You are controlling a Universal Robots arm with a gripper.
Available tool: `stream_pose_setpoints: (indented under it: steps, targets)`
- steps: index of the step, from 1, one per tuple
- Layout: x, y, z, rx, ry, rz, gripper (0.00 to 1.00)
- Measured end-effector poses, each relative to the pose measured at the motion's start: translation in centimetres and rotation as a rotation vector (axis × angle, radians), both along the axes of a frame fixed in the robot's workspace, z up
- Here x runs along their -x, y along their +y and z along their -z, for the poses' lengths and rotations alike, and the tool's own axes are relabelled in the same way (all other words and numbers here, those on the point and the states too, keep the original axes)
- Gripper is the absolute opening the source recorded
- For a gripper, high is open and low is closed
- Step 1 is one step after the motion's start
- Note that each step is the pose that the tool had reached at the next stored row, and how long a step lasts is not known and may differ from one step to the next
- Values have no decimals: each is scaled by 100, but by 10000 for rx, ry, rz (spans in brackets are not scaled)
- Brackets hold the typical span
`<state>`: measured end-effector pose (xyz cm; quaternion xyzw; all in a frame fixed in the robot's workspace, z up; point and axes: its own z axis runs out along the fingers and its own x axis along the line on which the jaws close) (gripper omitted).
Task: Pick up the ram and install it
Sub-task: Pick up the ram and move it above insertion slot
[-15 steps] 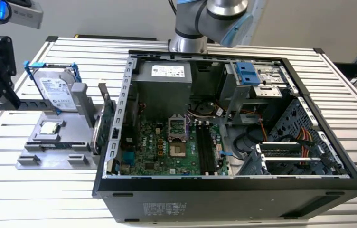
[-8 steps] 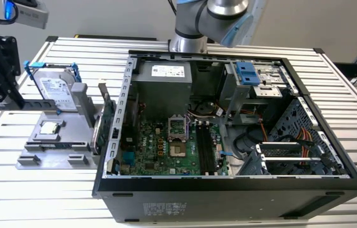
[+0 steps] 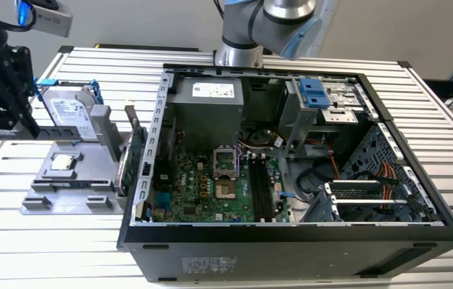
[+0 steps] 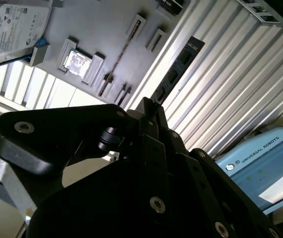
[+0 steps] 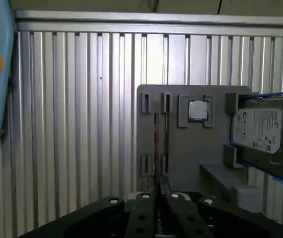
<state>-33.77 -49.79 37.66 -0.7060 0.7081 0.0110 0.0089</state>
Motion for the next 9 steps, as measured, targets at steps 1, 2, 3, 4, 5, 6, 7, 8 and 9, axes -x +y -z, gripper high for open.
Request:
stream_pose_setpoints:
  steps: [1,2,3,4,5,6,7,8,9]
  targets:
    - [-16,0,0,0,3,0,0]
    - [-30,0,0,0,5,-1,0]
    - [-44,0,0,0,7,0,0]
    - [-58,0,0,0,9,0,0]
    - [-71,0,0,1,10,0,0]
    - [-83,0,0,0,11,0,0]
    - [-96,0,0,1,13,0,0]
    - [-108,0,0,0,13,0,0]
    - [-121,0,1,-1,14,0,0]
